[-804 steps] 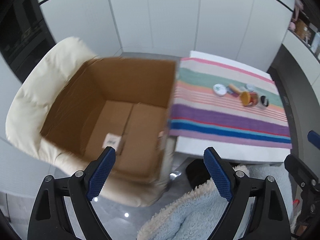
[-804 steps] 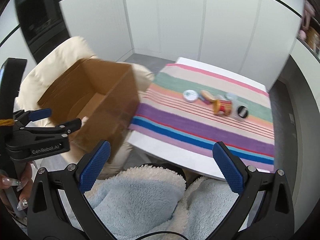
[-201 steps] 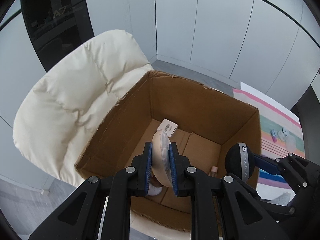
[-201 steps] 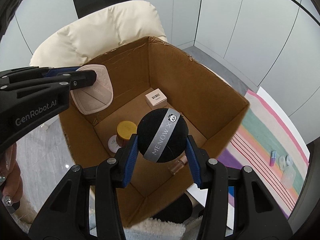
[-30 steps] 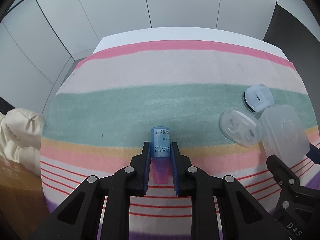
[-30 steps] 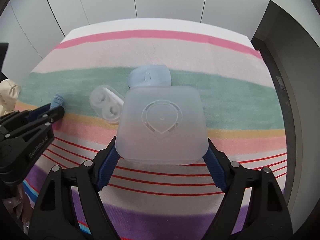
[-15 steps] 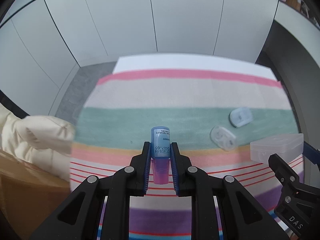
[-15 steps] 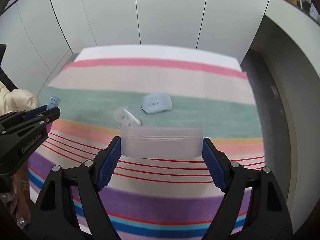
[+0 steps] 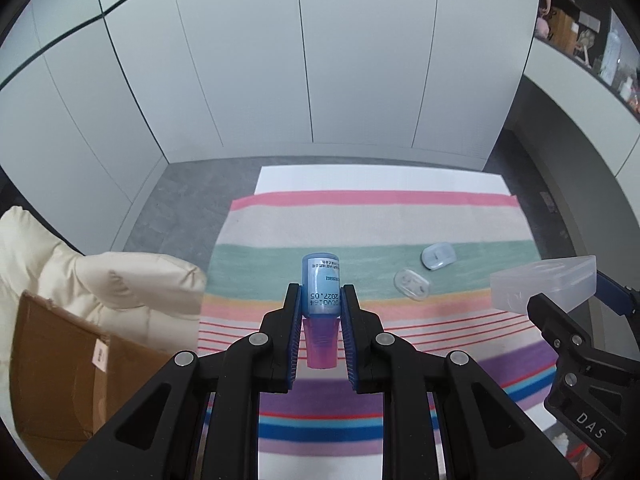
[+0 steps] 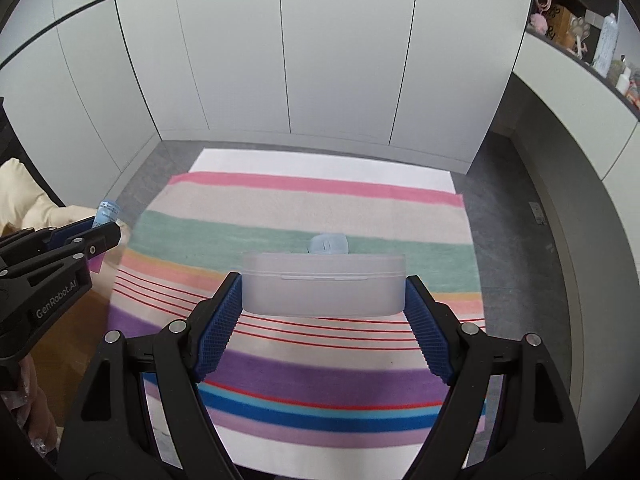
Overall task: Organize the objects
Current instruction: 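Carry the plastic box with the right tool while the left tool carries the tube over the box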
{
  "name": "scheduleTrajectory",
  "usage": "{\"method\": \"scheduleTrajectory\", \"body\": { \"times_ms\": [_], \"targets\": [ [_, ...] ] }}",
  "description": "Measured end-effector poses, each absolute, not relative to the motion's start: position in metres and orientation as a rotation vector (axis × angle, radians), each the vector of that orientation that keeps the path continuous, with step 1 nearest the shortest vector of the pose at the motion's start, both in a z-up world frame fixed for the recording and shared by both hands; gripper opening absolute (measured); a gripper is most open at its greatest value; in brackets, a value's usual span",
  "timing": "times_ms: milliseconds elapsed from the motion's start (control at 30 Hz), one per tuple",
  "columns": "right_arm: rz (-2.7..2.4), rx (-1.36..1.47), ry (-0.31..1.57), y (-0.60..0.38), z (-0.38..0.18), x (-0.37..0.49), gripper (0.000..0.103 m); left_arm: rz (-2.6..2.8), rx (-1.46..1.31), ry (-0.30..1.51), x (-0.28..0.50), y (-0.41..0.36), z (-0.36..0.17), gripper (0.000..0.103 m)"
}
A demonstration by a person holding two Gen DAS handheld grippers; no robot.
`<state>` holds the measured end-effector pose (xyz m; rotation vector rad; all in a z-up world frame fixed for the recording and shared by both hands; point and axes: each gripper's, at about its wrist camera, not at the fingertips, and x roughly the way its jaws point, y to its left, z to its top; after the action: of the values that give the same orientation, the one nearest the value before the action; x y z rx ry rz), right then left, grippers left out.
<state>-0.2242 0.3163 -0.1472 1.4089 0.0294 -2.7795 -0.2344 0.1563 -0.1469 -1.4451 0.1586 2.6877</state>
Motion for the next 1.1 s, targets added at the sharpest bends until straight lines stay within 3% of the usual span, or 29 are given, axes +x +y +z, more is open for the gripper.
{"method": "scheduleTrajectory", "body": {
  "times_ms": [300, 1100],
  "targets": [
    [-2.809, 1.343, 0.046, 0.307, -0.109, -0.197, 0.082, 2.713, -1.396, 0.156, -0.203, 0.146, -0.114, 0.019],
    [-2.805, 1.322, 0.036, 0.298, -0.083, -0.081, 0.082, 2.689, -1.332, 0.203, -0.070, 0.126, -0.076, 0.019]
  ]
}}
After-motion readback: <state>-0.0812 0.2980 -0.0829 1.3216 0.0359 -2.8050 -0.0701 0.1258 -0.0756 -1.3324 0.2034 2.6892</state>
